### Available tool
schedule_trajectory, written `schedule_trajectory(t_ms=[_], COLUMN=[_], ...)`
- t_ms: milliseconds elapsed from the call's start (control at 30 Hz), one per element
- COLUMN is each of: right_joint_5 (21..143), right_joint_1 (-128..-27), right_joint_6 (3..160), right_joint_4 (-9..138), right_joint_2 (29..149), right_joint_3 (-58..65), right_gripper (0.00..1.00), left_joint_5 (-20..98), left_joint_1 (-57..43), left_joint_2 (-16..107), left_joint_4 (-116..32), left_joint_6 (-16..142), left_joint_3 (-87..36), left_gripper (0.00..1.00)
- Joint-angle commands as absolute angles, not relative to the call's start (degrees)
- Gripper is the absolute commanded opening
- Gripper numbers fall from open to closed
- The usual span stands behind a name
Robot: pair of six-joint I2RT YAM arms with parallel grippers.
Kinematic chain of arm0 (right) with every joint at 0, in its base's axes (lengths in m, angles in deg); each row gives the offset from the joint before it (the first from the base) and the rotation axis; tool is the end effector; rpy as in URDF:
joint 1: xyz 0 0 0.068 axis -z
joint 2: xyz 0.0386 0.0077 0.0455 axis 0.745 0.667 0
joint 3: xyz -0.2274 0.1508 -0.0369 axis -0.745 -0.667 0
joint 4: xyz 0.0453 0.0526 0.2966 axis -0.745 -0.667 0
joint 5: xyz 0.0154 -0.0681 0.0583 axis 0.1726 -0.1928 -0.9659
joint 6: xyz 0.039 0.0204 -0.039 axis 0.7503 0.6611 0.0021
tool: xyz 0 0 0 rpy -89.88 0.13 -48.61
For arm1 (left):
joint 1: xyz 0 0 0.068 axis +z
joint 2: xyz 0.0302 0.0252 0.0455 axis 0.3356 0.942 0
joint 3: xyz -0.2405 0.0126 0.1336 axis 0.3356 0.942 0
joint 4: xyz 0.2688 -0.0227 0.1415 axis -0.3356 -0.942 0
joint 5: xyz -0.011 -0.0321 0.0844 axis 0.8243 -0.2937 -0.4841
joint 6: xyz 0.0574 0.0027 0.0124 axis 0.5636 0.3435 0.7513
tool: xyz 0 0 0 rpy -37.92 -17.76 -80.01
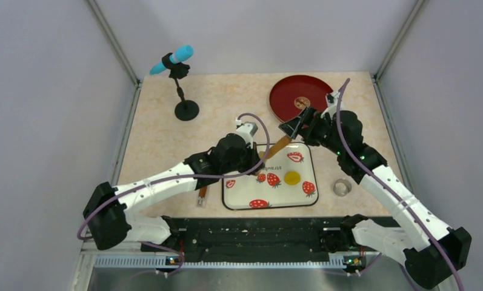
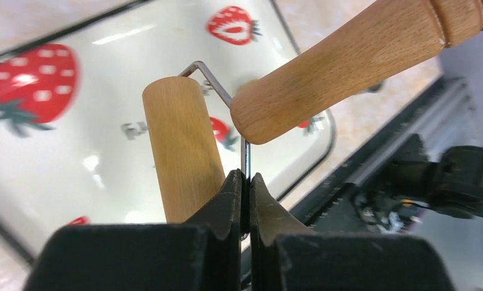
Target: Roll out the dumpling wrappers from the dough
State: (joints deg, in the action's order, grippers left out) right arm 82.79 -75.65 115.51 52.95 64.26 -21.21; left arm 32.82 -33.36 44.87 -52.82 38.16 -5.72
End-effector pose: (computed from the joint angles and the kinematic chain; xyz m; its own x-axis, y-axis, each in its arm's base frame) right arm 0.2444 0.1327 0.3327 -0.5658 0.4347 -0.7007 -0.2492 0.7198 0.6479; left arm 0.2049 -0.2742 0.2561 -0.7342 -0.0147 -0.6788 0.4712 0.7088 -0.5250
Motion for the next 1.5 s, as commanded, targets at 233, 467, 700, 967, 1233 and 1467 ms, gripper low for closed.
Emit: schedule_trajectory(t_ms=[233,467,700,967,1233,1467], right_joint_5=[64.14,54.16,51.47,49.69,47.79,46.83], right_joint_1=[-71.19,-71.37,-76.53,-77.79,-78.91,-79.16], right_joint_6=[129.32,135.55,135.94,139.86,137.36,136.28], right_joint_4=[49.24,60.00,61.34,67.95,64.43,63.04], right_joint_2=[67.38,73.67,81.37,82.57,84.43,84.84], right_joint_3=[-19.75,-21.96,-19.36,-20.02,-18.52,-17.90], right_gripper=[0.99,0.83,0.76,0.69,0.64,0.62], left_joint_5=[-0.20,-12.46,-14.08,-15.24,-15.91,-15.32], left_joint_1=[-40.95,-46.18,-48.08,-49.03,-49.12,-49.42], left_joint_2=[34.63,35.45,37.61,39.12,38.98,39.01], left_joint_4=[-66.22,-68.19,-68.95,-69.56,-69.55,-69.55], left_joint_6=[58.15,64.27,65.19,66.40,66.59,66.15], left_joint_3=[-9.25,-10.92,-12.81,-13.18,-12.98,-12.98], left_gripper=[0.00,0.00,0.00,0.00,0.00,0.00])
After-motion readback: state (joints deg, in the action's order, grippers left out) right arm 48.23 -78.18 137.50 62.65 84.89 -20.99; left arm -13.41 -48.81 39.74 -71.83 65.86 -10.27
